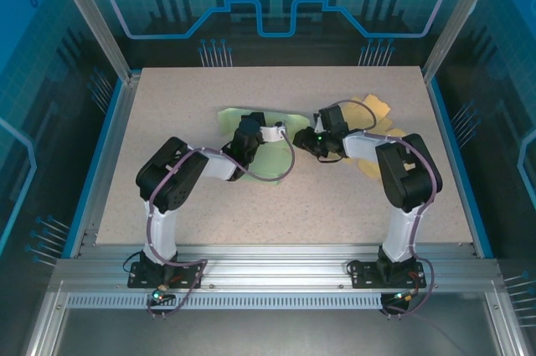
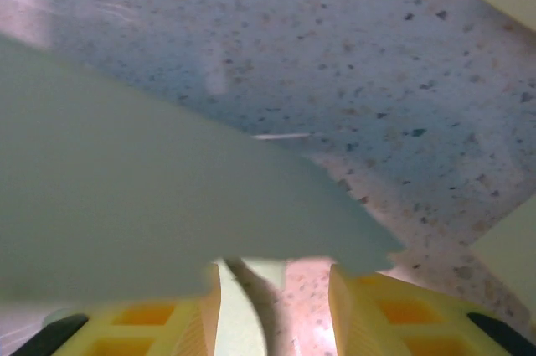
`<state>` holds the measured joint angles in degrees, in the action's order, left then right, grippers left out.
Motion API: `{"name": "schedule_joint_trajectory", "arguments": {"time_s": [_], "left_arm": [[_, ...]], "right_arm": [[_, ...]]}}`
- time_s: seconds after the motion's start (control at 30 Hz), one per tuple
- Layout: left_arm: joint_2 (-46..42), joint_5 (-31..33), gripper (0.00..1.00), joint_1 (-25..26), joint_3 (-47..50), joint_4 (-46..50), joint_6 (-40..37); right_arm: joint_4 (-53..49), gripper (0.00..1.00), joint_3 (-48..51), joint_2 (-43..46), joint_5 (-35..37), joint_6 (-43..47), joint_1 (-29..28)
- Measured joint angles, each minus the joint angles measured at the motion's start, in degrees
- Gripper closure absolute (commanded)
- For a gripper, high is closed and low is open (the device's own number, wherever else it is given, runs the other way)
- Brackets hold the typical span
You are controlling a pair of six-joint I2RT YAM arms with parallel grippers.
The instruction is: Fold the paper box
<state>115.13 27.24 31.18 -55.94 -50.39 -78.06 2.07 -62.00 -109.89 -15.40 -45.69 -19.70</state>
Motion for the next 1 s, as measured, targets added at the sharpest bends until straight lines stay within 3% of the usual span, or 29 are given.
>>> {"name": "schedule_joint_trajectory", "arguments": {"time_s": [0.2,0.53,1.0], "left_arm": [[0.7,0.35,1.0,0.02,0.24,-1.51,-0.57],[1.46,2.78,1.0,-0.11,0.22,-4.09,-1.6],[1.53,4.59,1.0,0.39,0.22,-4.13,-1.55]], "right_arm": [[4.42,0.56,-0.42,-2.89,-0.5,-2.14,-0.24],[15.58,0.79,-0.57,-5.33,-4.11,-6.73,-0.55],[21.94,0.66,1.33,-5.57,-0.2,-9.97,-4.7]]}}
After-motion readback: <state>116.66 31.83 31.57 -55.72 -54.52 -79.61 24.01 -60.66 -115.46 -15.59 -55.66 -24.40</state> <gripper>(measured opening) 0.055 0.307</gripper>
